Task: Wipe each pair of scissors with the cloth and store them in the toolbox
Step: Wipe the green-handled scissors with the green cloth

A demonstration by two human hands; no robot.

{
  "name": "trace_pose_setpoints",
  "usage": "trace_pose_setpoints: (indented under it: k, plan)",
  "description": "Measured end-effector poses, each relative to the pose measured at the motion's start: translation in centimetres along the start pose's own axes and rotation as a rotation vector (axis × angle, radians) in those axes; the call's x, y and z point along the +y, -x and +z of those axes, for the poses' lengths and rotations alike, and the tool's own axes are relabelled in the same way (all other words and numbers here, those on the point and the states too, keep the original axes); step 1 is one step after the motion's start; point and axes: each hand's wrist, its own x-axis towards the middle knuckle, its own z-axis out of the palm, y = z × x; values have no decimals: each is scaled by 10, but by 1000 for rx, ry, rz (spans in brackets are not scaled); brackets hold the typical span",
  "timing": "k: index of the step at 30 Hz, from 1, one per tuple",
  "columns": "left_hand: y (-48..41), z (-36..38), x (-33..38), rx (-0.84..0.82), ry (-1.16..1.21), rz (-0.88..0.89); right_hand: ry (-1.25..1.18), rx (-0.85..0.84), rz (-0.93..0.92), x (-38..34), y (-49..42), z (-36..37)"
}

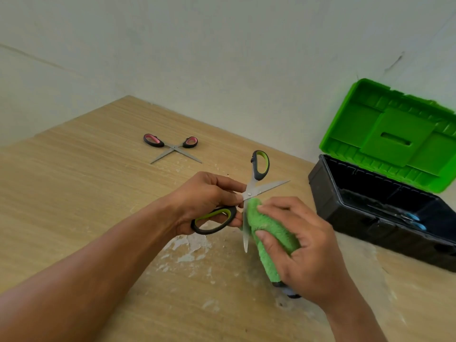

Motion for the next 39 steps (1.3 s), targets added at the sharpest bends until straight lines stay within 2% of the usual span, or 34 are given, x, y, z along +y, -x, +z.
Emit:
trace_pose_setpoints:
  k: [3, 6, 11, 15, 19, 23, 27, 30, 35, 39]
  plan:
    - [-1, -3, 1, 70, -63, 7, 117, -85, -88, -7, 2, 11]
    - [-1, -6, 2, 106, -146, -12, 117, -171, -165, -7, 4, 16]
    - [-1, -9, 4, 51, -143, -47, 157, -143, -161, -5, 0, 16]
    - [0, -18, 6, 34, -159, -39, 20, -202, -217, -12, 6, 12]
    - [-1, -17, 7, 14, -159, -51, 78, -96, -159, -6, 0, 16]
    - [1, -21, 8, -34, -140, -50, -64, -165, -232, -8, 8, 16]
    - [0, -22, 10, -86, -7, -65, 33, 27, -179, -4, 4, 18]
    - [5, -22, 14, -173, 110, -43, -28, 122, -263, -15, 10, 27]
    - [7, -23, 15, -224, 165, -14, -24, 201, -208, -20, 5, 33]
    - [5, -24, 14, -244, 194, 6, -78, 200, -271, -24, 7, 33]
